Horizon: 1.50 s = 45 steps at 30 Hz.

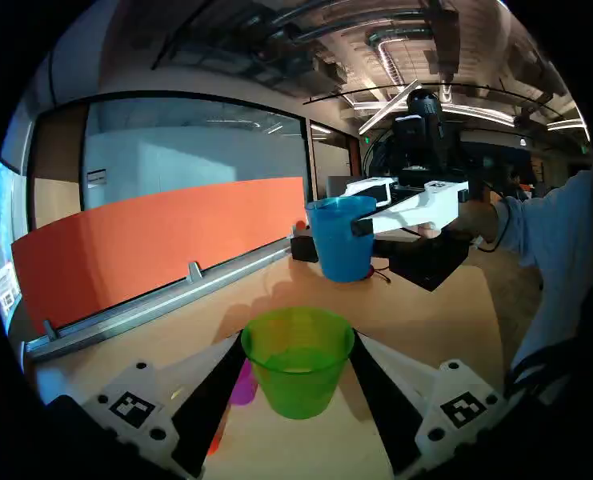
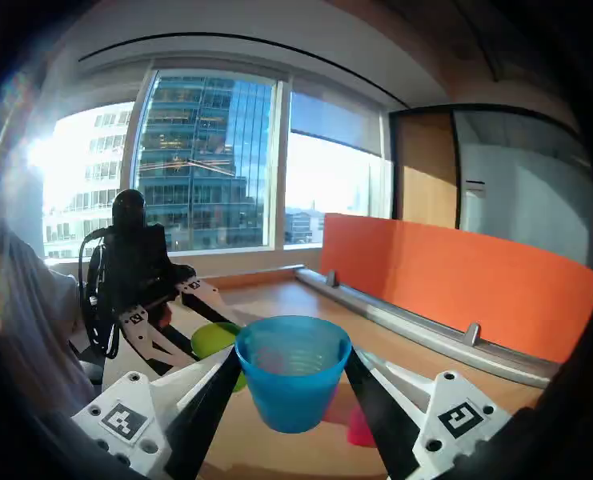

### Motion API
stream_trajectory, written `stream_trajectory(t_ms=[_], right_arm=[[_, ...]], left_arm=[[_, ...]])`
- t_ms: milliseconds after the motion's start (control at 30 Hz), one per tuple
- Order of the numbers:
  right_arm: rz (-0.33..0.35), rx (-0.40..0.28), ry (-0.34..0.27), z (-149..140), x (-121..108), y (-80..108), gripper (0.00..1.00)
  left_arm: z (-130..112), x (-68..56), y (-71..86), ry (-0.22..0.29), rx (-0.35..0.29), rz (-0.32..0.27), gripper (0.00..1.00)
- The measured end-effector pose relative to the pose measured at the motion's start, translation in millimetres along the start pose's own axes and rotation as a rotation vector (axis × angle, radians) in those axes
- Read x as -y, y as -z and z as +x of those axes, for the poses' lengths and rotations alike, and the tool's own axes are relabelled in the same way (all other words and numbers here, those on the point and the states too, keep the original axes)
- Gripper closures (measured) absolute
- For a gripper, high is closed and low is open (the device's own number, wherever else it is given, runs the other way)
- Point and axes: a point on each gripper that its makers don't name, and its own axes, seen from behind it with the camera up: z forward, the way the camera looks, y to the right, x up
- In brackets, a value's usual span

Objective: Pour water

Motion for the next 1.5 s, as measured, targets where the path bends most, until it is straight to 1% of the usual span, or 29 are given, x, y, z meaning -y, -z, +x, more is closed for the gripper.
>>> stream_trajectory(t_ms=[200, 500, 700, 1100, 1500], right_arm=[[0.005, 0.026, -0.005, -15.6, 0.1, 0.5, 0.09], [0.014, 0.064, 0.001, -37.8, 2.5, 0.0, 0.09], [0.015, 0.097, 0.019, -53.4, 3.7, -0.7, 0.09], [0.031, 0.176, 0.046, -92.8, 9.0, -1.0, 0.09], [0.055, 0.224, 0.017, -122.0, 11.4, -1.9, 0.09]], left_arm=[[-5.4, -2.0, -0.5, 0.001, 0.022, -0.012, 0.12], [-20.2, -5.9, -3.0, -0.02, 0.072, -0.028, 0.12], [-31.2, -7.4, -5.8, -0.029, 0.105, -0.037, 0.12], [-53.1, -15.9, -12.0, -0.033, 0.164, -0.062, 0.12], [-68.6, -17.2, -17.7, -0.019, 0.197, -0.07, 0.11]])
